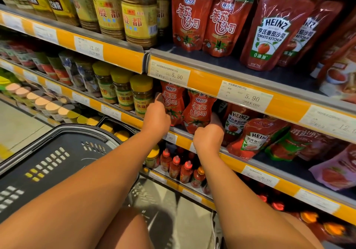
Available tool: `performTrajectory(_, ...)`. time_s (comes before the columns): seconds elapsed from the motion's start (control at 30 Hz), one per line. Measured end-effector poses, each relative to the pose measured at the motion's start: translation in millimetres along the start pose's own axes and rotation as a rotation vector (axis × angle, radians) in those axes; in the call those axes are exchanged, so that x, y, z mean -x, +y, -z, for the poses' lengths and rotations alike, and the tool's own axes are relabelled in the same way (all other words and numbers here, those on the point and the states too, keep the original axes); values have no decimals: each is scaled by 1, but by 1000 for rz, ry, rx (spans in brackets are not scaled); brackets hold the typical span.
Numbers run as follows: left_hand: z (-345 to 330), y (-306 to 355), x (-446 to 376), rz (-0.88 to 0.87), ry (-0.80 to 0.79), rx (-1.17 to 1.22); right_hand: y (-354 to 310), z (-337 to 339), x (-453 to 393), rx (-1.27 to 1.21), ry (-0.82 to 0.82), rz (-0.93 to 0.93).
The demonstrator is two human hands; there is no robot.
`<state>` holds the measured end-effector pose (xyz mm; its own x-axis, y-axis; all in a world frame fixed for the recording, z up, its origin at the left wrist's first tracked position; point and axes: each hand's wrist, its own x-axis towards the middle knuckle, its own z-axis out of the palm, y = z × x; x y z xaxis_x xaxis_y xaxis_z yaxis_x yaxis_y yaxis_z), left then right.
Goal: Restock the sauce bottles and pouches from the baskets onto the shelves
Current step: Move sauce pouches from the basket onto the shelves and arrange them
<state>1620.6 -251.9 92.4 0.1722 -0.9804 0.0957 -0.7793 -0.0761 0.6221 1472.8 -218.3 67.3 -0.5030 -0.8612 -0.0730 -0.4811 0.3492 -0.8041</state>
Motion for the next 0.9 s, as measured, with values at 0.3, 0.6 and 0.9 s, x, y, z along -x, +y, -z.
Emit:
performTrajectory(0.3,-3,-5,9,9,47,20,-4,18,7,10,27,195)
performTrajectory(0.6,-4,-8,25,-14,195,18,9,37,23,103,55,350)
performTrajectory(0.9,-7,-9,21,2,263,91,5,35,1,79,18,240)
